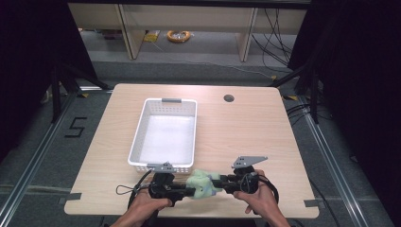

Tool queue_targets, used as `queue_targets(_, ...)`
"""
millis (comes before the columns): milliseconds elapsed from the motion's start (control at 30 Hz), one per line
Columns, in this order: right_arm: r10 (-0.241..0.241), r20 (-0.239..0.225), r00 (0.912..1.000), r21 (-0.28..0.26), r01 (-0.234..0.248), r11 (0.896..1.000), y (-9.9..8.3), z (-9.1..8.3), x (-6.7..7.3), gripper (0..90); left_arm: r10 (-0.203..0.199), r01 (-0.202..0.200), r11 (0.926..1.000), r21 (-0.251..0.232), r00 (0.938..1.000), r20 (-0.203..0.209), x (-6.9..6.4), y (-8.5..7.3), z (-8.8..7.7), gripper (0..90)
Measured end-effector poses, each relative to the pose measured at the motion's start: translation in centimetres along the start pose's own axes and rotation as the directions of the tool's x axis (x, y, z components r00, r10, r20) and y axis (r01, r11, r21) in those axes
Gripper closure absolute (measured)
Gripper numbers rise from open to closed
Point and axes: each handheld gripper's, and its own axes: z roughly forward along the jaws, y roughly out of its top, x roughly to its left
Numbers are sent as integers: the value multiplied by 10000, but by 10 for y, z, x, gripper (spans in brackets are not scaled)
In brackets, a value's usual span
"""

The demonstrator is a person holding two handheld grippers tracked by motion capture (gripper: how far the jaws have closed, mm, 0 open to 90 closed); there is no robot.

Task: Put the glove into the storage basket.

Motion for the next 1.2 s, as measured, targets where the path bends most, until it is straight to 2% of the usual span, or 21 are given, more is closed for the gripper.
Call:
queue_targets(33,182,27,9998,14,-182,9998,1,0,3,745,-40,41,10000,-55,10000,50,0,1,-2,755)
queue_targets(167,-18,160,9999,-22,19,10000,7,-2,6,746,24,-24,10000,-75,10000,40,-1,5,-9,754)
queue_targets(200,-208,4,9998,-160,208,9997,10,-1,5,745,79,-79,10000,-61,10000,41,-1,7,-12,754)
queue_targets(233,93,72,9999,41,-93,9999,12,-4,9,746,133,-133,9999,-55,9999,24,-1,8,-14,754)
queue_targets(267,-335,105,9994,-139,337,9993,14,-4,7,745,151,-151,9999,-54,9999,-83,-2,9,-16,754)
queue_targets(300,-52,47,10000,-84,53,10000,16,-5,10,745,261,-261,9997,-9,9996,-108,-2,11,-18,753)
queue_targets(333,-293,25,9996,-162,294,9994,19,-5,10,745,256,-256,9997,-42,9997,-60,-2,14,-21,752)
queue_targets(367,-100,91,9999,-102,101,9999,21,-6,13,745,249,-250,9997,-34,9996,-115,-2,15,-22,752)
queue_targets(400,-384,52,9992,-281,386,9989,23,-6,11,745,258,-258,9997,14,9997,-4,0,17,-24,752)
queue_targets(467,-524,-101,9986,-296,521,9982,28,-5,11,745,286,-286,9996,-12,9994,-191,0,21,-28,752)
queue_targets(567,-590,144,9982,-226,593,9980,36,-8,14,745,340,-341,9994,-76,9994,-113,0,27,-34,752)
queue_targets(600,-532,-5,9986,-265,531,9982,39,-7,14,745,319,-320,9995,-55,9993,-171,0,28,-35,752)
queue_targets(633,-858,-96,9963,-290,855,9959,41,-6,12,745,368,-370,9993,-100,9991,-189,1,30,-37,752)
queue_targets(667,-694,140,9975,-251,697,9972,44,-7,15,745,349,-352,9993,-98,9991,-241,1,31,-39,752)
queue_targets(733,-575,51,9983,-187,576,9982,51,-7,17,745,344,-348,9993,-111,9990,-301,2,35,-43,752)
queue_targets(867,-744,-18,9972,-290,743,9968,62,-5,17,746,262,-268,9994,-202,9991,-325,7,42,-51,752)
queue_targets(933,-1089,-19,9940,-320,1088,9935,70,-2,16,746,248,-257,9995,-199,9988,-415,10,46,-55,752)
queue_targets(1000,-785,123,9968,-244,788,9966,77,-1,18,746,238,-249,9995,-199,9982,-544,13,50,-58,752)
queue_targets(1033,-908,181,9957,-270,912,9955,80,0,17,746,114,-130,9996,-244,9978,-649,16,52,-59,752)
queue_targets(1100,-673,-43,9977,-261,672,9974,86,4,17,746,28,-36,9999,-129,9981,-613,21,56,-63,752)
queue_targets(1200,-872,57,9962,-232,873,9959,97,9,14,746,-5,-5,9999,-122,9969,-789,26,61,-67,753)
